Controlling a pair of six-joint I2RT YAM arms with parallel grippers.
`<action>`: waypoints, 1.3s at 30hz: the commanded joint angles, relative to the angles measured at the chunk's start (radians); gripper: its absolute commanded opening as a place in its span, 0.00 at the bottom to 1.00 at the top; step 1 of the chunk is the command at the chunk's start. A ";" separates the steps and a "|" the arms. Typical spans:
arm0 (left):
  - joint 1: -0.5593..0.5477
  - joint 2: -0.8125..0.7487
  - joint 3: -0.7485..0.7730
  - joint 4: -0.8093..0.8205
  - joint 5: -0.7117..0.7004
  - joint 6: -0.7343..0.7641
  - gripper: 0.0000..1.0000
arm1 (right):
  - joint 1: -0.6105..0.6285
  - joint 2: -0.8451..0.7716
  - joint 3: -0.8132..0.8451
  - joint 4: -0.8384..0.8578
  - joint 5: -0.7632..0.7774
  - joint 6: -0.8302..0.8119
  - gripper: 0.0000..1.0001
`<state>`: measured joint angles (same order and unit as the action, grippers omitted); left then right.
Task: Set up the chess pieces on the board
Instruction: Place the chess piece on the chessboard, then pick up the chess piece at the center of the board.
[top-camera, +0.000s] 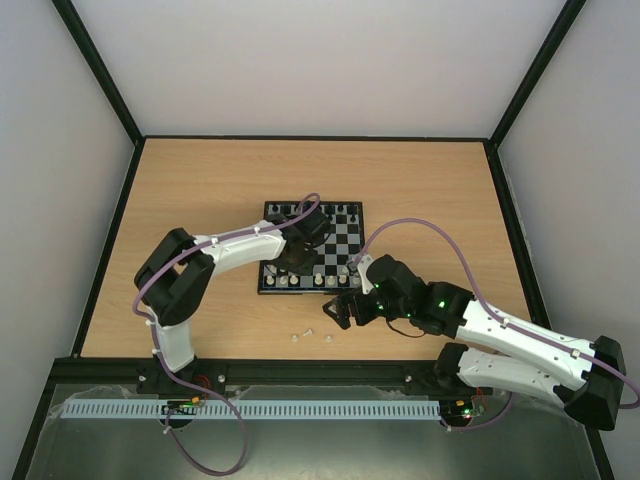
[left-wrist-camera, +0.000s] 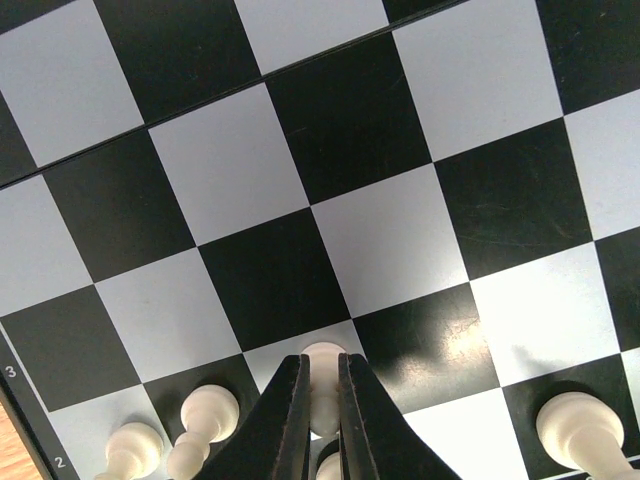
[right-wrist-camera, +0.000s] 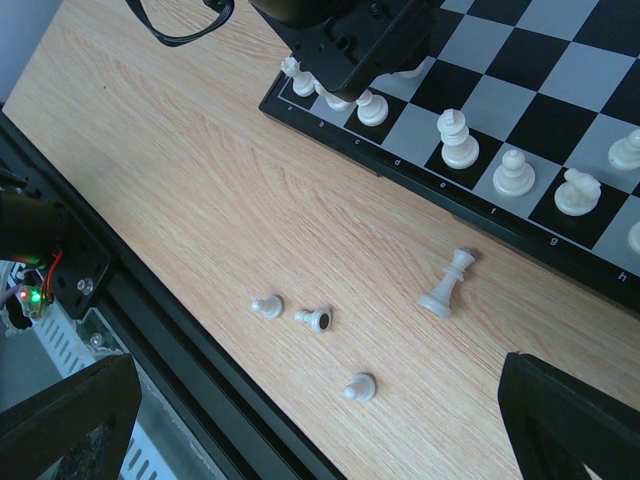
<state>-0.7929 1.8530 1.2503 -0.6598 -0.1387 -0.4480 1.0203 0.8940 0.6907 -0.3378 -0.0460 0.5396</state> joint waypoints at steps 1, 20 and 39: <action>0.006 -0.024 -0.029 -0.013 0.004 0.006 0.08 | -0.002 0.000 -0.013 -0.003 -0.011 -0.003 0.99; 0.004 -0.067 -0.023 -0.035 -0.013 -0.008 0.31 | -0.003 0.006 -0.013 -0.003 -0.012 -0.003 0.98; -0.008 -0.401 0.003 -0.092 -0.011 -0.014 0.54 | -0.003 0.037 -0.004 -0.010 0.002 -0.003 0.98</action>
<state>-0.7940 1.5730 1.2953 -0.7120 -0.1490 -0.4549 1.0203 0.9173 0.6903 -0.3378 -0.0490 0.5396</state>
